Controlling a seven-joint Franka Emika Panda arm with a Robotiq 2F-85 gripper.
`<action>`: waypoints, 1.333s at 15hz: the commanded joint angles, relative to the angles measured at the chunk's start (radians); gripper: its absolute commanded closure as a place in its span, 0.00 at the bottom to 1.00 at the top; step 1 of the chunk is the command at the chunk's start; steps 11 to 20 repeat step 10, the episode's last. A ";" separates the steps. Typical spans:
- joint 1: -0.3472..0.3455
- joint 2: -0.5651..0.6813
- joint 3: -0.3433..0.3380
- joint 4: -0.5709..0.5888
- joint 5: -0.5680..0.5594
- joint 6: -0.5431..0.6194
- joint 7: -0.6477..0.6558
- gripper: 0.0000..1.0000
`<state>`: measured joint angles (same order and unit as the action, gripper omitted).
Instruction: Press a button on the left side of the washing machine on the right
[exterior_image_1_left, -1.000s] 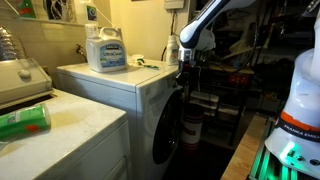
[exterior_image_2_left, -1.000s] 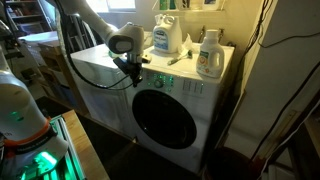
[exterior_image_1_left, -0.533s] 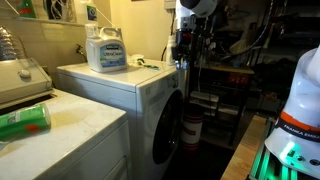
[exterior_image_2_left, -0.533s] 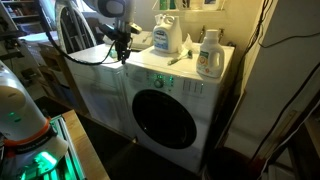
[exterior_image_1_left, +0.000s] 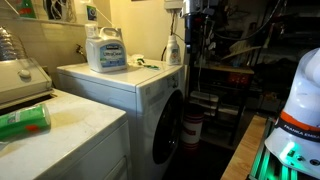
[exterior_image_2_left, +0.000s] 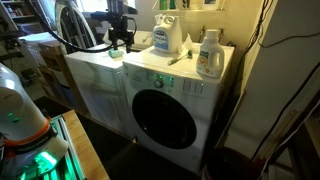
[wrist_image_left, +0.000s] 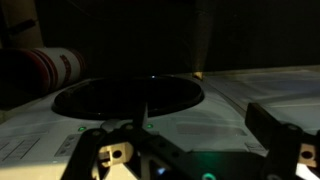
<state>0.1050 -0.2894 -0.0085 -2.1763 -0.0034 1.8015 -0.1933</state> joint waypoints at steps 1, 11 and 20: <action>-0.014 -0.098 -0.011 -0.045 -0.048 0.021 -0.168 0.00; -0.019 -0.135 -0.028 -0.007 -0.028 0.002 -0.221 0.00; -0.019 -0.135 -0.028 -0.007 -0.028 0.002 -0.221 0.00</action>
